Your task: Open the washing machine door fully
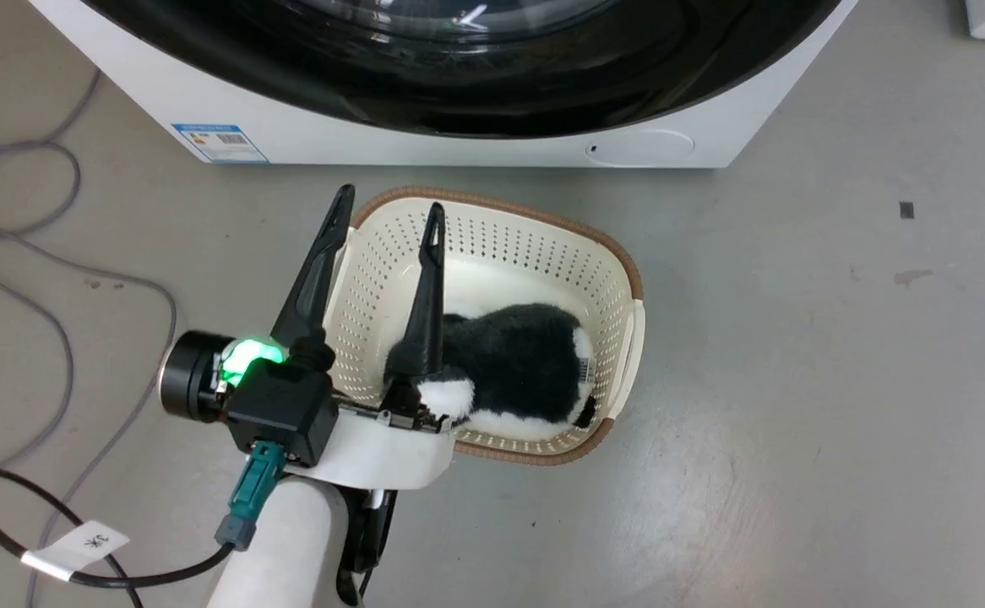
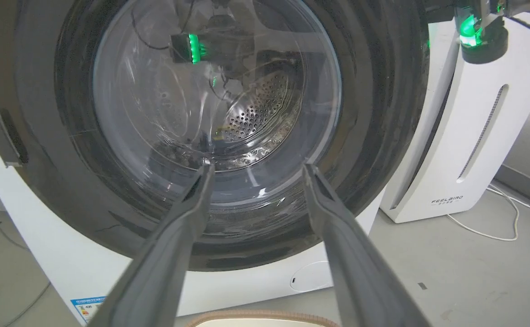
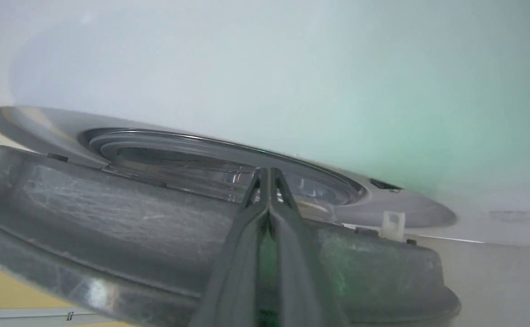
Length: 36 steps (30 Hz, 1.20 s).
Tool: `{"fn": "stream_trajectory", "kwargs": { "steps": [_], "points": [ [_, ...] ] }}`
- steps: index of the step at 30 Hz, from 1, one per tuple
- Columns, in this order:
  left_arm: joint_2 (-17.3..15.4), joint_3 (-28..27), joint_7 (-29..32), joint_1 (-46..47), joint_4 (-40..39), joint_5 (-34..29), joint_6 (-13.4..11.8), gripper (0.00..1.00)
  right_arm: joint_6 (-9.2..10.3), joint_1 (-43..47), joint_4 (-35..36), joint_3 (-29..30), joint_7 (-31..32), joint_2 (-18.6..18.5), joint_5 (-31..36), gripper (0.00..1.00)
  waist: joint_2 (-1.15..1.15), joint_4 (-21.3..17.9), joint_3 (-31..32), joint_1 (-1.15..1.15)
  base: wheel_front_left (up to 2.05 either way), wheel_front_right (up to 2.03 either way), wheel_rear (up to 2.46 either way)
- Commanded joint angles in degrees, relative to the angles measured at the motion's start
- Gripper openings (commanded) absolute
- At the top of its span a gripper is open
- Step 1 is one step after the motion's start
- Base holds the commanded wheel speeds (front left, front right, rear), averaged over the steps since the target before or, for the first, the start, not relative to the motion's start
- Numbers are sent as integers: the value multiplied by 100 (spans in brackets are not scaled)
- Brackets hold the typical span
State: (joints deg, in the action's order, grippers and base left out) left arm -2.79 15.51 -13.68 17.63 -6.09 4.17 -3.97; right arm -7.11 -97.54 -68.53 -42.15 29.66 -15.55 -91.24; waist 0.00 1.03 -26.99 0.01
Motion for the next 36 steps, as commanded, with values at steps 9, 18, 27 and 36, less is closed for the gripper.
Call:
{"fn": "stream_trajectory", "kwargs": {
  "steps": [9,18,27,36],
  "points": [
    [-9,70,-131,76,122,13,-78,100,-37,-346,-542,-564,795,227,-658,0,0,54,184,-1,0,0,0],
    [-26,-27,-131,-462,433,4,-40,100,-37,795,-265,-594,1133,296,-751,0,0,91,1050,-1,0,0,0],
    [-46,-67,-132,-1052,724,44,-2,100,-37,2034,278,-550,1388,251,-943,0,0,104,1798,-1,0,0,0],
    [-64,-94,-132,-1602,1007,101,33,100,-37,3268,1053,-440,1578,187,-1268,0,0,131,2420,-1,0,0,0]
  ]
}}
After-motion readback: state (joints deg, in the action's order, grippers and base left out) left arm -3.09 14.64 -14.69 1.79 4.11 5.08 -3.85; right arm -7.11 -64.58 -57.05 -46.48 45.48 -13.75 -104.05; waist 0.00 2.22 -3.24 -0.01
